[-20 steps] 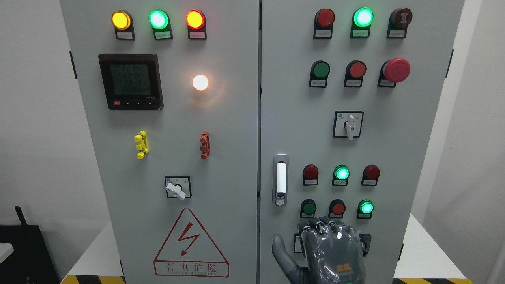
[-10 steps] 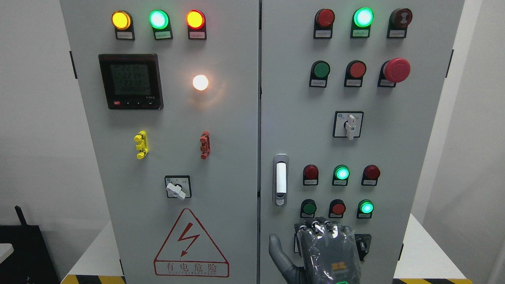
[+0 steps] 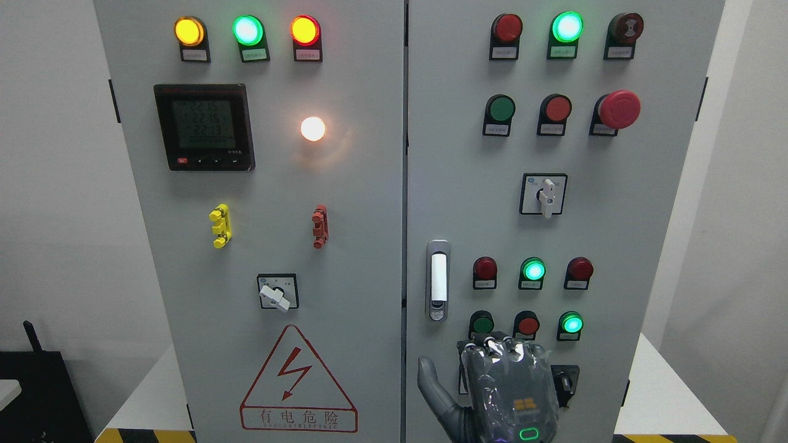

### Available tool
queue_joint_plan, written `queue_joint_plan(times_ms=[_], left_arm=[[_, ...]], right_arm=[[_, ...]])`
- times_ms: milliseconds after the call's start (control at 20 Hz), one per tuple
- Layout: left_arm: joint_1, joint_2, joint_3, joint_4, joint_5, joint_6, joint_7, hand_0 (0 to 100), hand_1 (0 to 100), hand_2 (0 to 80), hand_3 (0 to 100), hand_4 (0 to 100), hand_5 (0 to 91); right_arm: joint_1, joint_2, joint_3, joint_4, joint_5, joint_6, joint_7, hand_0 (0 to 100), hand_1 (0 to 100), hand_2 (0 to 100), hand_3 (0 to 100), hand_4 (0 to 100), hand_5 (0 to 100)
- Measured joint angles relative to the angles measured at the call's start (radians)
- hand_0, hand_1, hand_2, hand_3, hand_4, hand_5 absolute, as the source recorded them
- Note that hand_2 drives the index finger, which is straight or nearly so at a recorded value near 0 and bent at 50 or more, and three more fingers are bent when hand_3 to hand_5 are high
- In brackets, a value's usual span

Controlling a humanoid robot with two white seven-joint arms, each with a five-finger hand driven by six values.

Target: Release door handle

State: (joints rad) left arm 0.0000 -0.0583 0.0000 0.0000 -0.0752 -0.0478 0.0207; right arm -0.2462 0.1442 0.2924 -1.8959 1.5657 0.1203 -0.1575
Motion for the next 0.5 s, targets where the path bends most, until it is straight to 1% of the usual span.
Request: queue_joint_plan(times_ms=[250,501], left_arm=[[0.0,0.0,0.0,0.0,0.0,0.0,0.0,12,39,0.0,0,0,0.0],[0.0,0.0,0.0,0.0,0.0,0.0,0.0,12,39,0.0,0,0,0.0]], right_arm=[[-0.018,0.0,0.0,0.011,-0.003,0.002,0.002,42,5,100,100,100,97],[-0.041,0.0,-0.002,0.025,-0.005,0.024,0.026,42,5,100,100,100,97]])
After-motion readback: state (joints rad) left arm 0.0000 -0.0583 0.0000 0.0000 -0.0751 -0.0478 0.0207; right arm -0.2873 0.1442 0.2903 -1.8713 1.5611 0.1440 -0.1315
